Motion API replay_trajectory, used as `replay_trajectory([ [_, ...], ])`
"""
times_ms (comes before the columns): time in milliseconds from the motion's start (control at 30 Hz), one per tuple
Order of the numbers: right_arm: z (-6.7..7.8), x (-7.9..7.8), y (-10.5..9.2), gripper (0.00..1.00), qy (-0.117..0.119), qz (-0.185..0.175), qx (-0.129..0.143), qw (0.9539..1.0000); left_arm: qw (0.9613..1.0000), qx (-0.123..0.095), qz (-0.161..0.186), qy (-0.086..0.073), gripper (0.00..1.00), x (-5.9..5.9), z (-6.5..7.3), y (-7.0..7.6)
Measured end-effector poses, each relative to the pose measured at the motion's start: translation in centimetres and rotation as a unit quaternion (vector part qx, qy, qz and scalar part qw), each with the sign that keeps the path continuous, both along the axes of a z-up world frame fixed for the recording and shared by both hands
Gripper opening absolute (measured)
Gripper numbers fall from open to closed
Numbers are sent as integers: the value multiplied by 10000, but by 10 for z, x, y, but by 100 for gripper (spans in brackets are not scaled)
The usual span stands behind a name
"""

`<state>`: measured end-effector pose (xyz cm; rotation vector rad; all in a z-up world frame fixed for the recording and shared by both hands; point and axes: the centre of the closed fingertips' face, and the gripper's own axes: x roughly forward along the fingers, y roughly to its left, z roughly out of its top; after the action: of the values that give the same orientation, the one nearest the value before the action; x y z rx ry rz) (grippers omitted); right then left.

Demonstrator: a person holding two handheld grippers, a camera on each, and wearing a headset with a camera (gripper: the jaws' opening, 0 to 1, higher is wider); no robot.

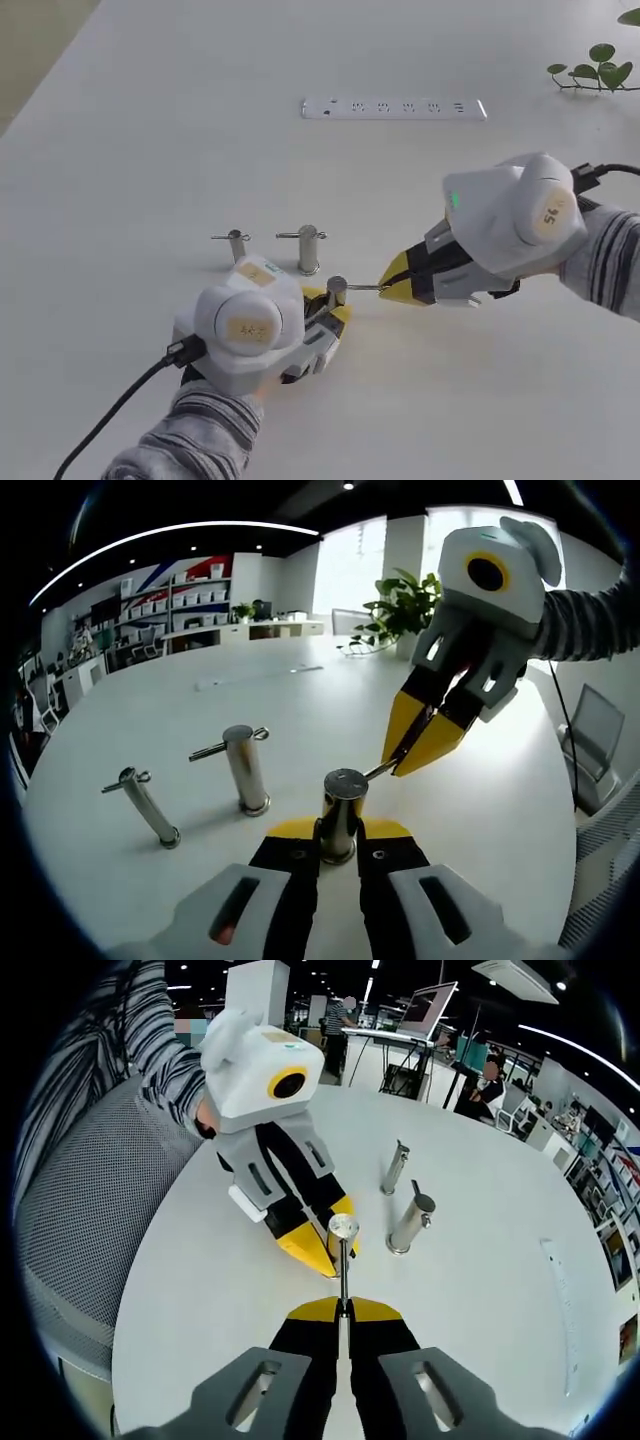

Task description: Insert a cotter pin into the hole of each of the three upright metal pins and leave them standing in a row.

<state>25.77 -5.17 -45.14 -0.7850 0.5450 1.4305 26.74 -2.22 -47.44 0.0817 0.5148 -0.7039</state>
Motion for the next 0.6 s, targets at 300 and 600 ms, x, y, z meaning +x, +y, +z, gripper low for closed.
replay_trajectory([
  [300,2,0,2,0,57,-135,-16,9999,10000,-5,25,-3,10,1,-1,0],
  [600,6,-4,20,0,80,-155,53,9998,9999,-80,123,58,10,1,-2,-2],
])
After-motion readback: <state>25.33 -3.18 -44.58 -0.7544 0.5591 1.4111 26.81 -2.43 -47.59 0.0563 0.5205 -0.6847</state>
